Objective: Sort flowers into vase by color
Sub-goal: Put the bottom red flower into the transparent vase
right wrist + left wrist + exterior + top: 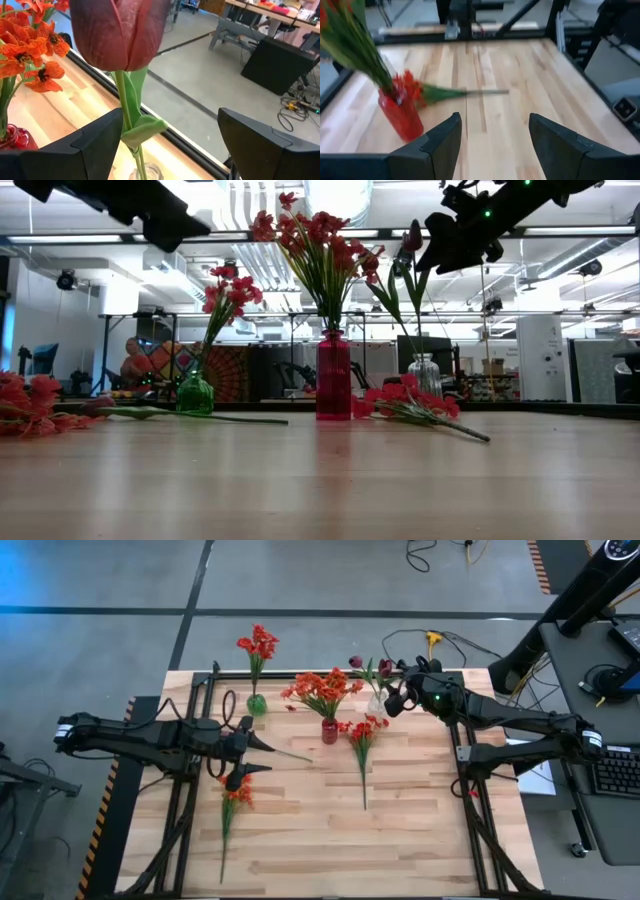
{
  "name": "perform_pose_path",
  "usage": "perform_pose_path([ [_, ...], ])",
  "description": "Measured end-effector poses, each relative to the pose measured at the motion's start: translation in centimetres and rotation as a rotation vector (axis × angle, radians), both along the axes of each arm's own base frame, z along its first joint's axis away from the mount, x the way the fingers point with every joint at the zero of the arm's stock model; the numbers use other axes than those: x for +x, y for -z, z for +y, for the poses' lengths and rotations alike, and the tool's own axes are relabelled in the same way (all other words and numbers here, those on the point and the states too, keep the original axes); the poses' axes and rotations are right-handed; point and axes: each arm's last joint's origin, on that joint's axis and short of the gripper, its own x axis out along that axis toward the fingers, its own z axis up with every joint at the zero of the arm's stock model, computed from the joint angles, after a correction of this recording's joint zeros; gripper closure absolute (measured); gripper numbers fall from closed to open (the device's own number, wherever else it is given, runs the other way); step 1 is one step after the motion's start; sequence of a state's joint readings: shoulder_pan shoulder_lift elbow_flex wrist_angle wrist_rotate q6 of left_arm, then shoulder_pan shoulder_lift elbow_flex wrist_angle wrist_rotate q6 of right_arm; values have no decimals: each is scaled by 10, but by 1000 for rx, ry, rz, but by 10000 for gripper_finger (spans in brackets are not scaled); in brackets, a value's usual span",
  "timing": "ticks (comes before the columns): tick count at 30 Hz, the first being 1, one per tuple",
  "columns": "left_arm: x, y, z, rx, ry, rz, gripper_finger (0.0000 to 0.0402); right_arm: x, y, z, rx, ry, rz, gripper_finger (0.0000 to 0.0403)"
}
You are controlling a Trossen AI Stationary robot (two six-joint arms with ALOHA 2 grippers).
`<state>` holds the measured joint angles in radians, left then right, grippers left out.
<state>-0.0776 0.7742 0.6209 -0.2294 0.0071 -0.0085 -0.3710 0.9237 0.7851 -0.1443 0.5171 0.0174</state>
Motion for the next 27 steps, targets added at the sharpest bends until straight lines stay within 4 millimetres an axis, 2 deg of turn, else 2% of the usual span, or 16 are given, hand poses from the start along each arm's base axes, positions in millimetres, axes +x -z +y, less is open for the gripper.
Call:
perform_pose_path([
  [12,-2,18,1,-59,-58,196,187,-8,-12,3,112,43,79,85],
  [18,3,28,3,-40,-147,270,187,-13,-17,5,172,71,108,80],
  [27,13,41,2,-53,-172,352,187,-19,-23,7,236,103,118,85],
])
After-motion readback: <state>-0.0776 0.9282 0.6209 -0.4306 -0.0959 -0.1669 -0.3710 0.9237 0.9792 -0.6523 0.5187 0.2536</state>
